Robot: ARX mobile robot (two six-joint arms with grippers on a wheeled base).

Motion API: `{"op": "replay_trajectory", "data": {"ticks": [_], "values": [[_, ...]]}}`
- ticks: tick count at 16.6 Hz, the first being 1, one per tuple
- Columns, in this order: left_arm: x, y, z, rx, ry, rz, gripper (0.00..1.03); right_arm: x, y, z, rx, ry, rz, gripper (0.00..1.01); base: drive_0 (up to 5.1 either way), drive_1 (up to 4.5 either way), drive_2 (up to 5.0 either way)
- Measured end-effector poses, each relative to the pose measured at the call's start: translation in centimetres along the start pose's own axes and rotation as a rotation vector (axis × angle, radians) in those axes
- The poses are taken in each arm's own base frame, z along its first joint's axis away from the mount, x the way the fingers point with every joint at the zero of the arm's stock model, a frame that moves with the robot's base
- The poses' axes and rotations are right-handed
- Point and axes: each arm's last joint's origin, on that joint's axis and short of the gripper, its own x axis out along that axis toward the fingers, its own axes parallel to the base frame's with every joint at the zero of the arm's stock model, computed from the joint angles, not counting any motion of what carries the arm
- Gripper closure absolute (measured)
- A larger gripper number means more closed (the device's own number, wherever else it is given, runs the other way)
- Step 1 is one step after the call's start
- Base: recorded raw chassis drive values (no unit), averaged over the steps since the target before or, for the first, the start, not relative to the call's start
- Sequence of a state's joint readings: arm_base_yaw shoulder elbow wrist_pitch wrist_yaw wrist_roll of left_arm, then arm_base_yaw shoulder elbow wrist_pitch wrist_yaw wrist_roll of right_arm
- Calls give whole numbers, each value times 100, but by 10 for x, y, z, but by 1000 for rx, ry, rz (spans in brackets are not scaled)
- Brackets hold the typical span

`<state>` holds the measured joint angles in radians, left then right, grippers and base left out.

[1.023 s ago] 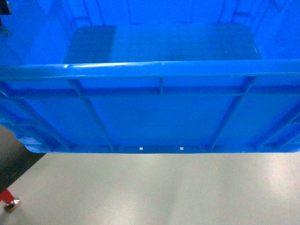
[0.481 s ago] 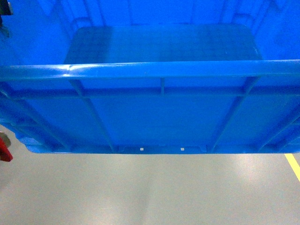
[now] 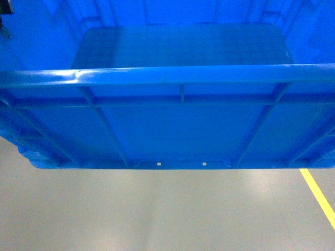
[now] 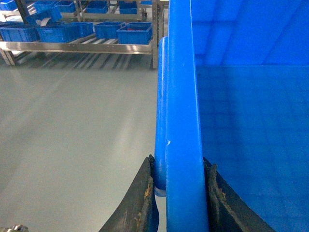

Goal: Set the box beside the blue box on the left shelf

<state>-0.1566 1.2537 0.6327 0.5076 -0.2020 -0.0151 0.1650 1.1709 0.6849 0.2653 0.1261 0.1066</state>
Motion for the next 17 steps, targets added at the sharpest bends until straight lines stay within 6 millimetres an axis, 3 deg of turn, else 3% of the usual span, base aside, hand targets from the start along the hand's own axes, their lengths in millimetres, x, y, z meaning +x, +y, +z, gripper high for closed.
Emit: {"op": "replay_trajectory", "data": {"ticks": [4, 17], "values": [[0, 0, -1, 2, 8, 0, 83, 0, 0, 0, -1, 3, 0, 92, -178, -178, -178], [0, 0, -1, 1, 6, 1, 83, 0, 0, 0, -1, 3, 0, 92, -17, 412, -446]]}}
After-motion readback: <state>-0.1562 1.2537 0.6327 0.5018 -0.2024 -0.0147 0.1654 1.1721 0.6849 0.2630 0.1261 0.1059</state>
